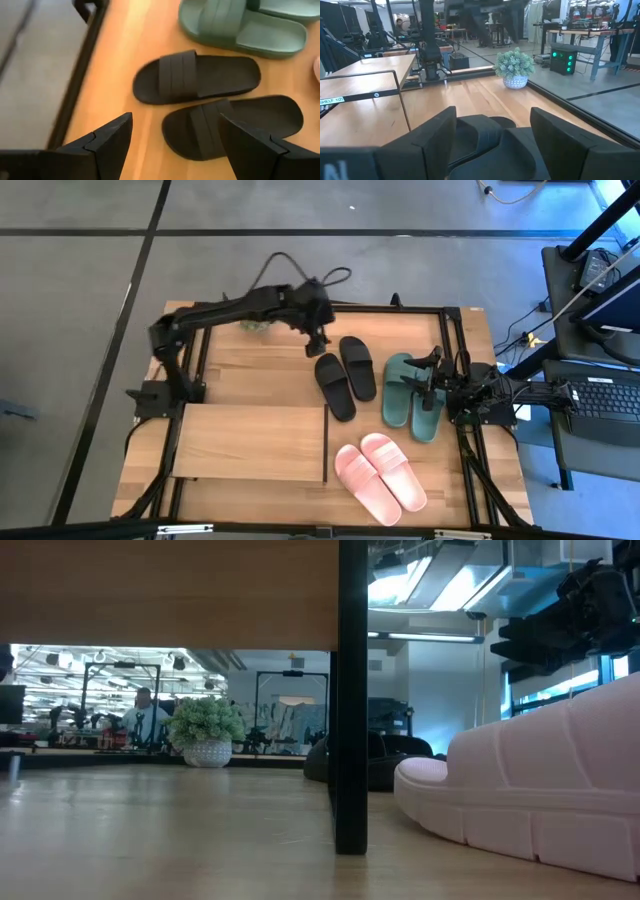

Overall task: Pick and place slides into the shelf
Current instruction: Put the left black slipper on the shelf

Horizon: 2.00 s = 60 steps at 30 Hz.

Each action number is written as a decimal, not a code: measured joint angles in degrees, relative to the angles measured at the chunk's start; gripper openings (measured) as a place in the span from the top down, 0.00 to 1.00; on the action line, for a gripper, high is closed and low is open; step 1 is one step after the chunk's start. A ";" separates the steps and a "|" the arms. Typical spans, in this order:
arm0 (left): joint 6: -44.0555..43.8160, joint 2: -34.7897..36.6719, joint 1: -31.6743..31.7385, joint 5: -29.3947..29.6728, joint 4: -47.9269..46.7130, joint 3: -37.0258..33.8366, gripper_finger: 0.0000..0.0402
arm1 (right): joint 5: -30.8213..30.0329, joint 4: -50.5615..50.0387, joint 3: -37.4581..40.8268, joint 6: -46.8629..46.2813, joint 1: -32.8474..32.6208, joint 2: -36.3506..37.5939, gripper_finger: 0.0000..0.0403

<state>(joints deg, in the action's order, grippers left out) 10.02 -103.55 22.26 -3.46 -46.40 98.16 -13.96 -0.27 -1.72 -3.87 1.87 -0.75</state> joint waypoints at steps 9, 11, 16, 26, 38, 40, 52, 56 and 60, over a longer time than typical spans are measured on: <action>-3.51 -12.75 6.49 -20.66 -11.25 10.42 0.29 | 0.04 -0.01 0.00 -0.43 -0.02 -0.30 0.37; -3.58 -14.28 8.13 -23.61 -11.20 10.48 0.29 | 0.04 -0.07 0.00 -0.44 -0.01 -0.64 0.37; -3.70 -17.68 10.55 -28.21 -10.48 10.51 0.29 | 0.04 -0.07 0.00 -0.47 0.00 -1.56 0.37; -3.93 -22.42 10.58 -30.96 -10.27 10.55 0.29 | 0.04 -0.06 0.00 -0.45 0.00 -1.79 0.37; -5.97 -27.92 8.58 -29.99 -10.79 10.48 0.29 | 0.04 -0.04 0.00 -0.41 -0.01 -1.79 0.37; -5.98 -28.19 8.29 -28.98 -10.68 10.48 0.29 | 0.04 -0.04 0.01 -0.41 -0.02 -1.79 0.37; -6.71 -28.23 7.51 -32.64 -14.20 10.48 0.29 | 0.04 -0.04 0.00 -0.39 -0.02 -1.79 0.37; -6.93 -28.23 7.00 -32.75 -14.68 10.48 0.29 | 0.04 -0.04 0.00 -0.39 -0.01 -1.79 0.37; -7.51 -28.23 6.37 -32.46 -15.21 10.48 0.29 | 0.04 -0.04 0.00 -0.39 0.00 -1.79 0.37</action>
<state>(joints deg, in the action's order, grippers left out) 2.51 -131.79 28.62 -35.92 -61.61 108.64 -13.91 -0.32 -1.72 -4.25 1.87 -2.55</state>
